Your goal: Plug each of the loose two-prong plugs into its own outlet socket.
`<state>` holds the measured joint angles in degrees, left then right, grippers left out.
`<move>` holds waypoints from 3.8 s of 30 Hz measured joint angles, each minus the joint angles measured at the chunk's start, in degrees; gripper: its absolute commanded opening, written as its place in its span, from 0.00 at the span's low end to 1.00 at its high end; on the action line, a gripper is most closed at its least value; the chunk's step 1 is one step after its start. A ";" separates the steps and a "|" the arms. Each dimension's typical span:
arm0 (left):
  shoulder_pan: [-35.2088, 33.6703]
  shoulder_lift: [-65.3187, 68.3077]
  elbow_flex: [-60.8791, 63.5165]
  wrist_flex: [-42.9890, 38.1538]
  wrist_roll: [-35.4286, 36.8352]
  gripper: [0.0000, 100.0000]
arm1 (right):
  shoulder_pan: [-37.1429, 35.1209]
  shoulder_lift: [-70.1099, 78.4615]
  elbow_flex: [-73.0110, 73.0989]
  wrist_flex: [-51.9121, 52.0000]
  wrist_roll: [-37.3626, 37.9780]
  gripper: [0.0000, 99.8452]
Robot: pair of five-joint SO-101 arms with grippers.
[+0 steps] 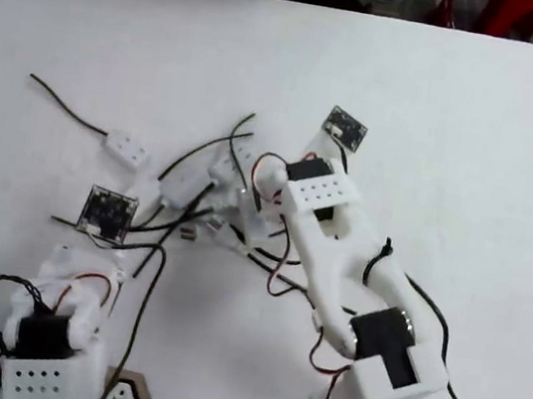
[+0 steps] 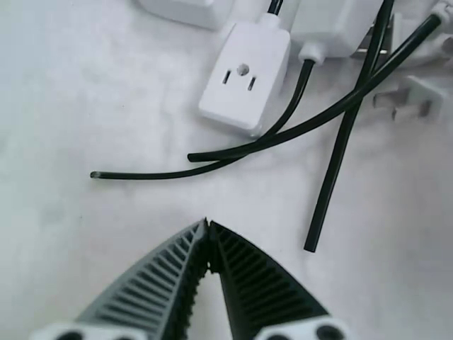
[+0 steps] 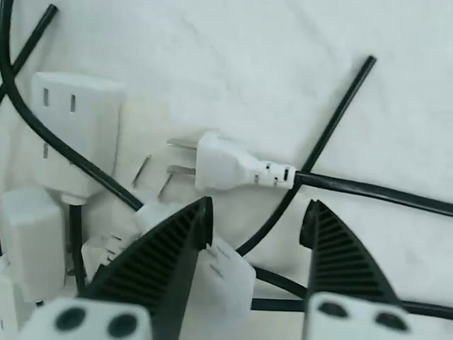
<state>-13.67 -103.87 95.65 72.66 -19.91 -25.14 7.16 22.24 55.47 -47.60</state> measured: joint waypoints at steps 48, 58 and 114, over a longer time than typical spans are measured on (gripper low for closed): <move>0.00 0.00 0.00 0.00 0.00 0.02 | 17.49 8.70 -11.34 7.38 -3.69 0.21; 0.00 0.00 0.00 0.00 0.00 0.02 | 12.92 5.36 -17.76 18.46 -2.37 0.21; 0.00 0.00 0.00 0.00 0.00 0.02 | 5.98 20.92 -24.79 26.64 57.14 0.02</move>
<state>-13.67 -103.87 95.65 72.66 -19.91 -19.16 28.09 -2.55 82.11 9.54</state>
